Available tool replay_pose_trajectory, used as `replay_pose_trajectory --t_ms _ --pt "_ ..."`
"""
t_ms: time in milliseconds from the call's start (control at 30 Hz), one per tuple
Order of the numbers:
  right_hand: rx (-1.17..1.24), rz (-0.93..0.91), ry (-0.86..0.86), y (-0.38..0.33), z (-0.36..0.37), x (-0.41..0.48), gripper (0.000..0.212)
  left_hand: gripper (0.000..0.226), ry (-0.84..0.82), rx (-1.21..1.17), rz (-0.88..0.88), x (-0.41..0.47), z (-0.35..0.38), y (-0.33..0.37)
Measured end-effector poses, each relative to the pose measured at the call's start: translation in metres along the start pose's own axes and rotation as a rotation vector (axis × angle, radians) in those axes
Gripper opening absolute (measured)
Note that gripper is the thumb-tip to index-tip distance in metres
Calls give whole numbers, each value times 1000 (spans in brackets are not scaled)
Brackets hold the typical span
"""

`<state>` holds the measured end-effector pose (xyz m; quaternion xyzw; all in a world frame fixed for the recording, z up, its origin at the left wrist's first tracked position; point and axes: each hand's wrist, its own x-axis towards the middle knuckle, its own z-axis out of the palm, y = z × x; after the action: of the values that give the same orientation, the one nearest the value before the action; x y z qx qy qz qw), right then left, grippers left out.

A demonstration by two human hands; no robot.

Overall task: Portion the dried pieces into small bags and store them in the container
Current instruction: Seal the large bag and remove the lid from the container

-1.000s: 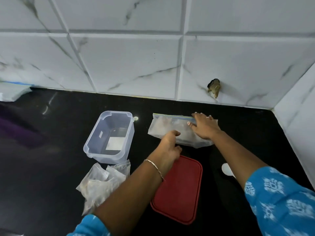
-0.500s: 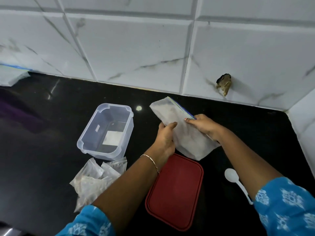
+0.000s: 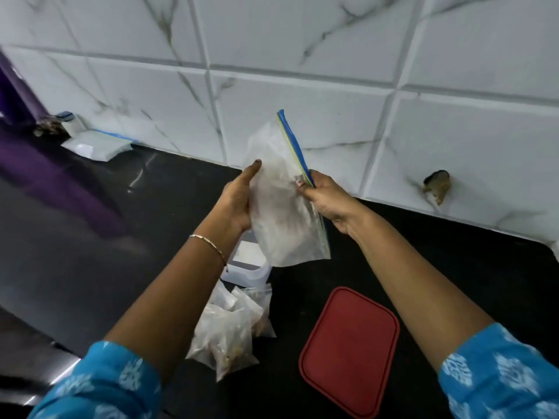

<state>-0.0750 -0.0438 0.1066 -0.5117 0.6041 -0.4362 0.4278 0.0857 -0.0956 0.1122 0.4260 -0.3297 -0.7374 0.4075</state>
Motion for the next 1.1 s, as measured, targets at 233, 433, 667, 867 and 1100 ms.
replay_pose_trajectory --t_ms 233,433,667,867,1100 --pt "8 -80 62 -13 64 28 23 35 87 110 229 24 -50 37" --pt "111 -110 172 -2 86 39 30 21 -16 78 284 37 -63 37" --pt "119 -169 184 2 90 42 30 22 -84 -34 288 46 -74 32" --pt "102 -161 175 1 85 52 23 21 -72 36 312 51 -72 39" --pt "-2 -123 211 17 91 44 23 11 -93 18 338 51 -78 26"
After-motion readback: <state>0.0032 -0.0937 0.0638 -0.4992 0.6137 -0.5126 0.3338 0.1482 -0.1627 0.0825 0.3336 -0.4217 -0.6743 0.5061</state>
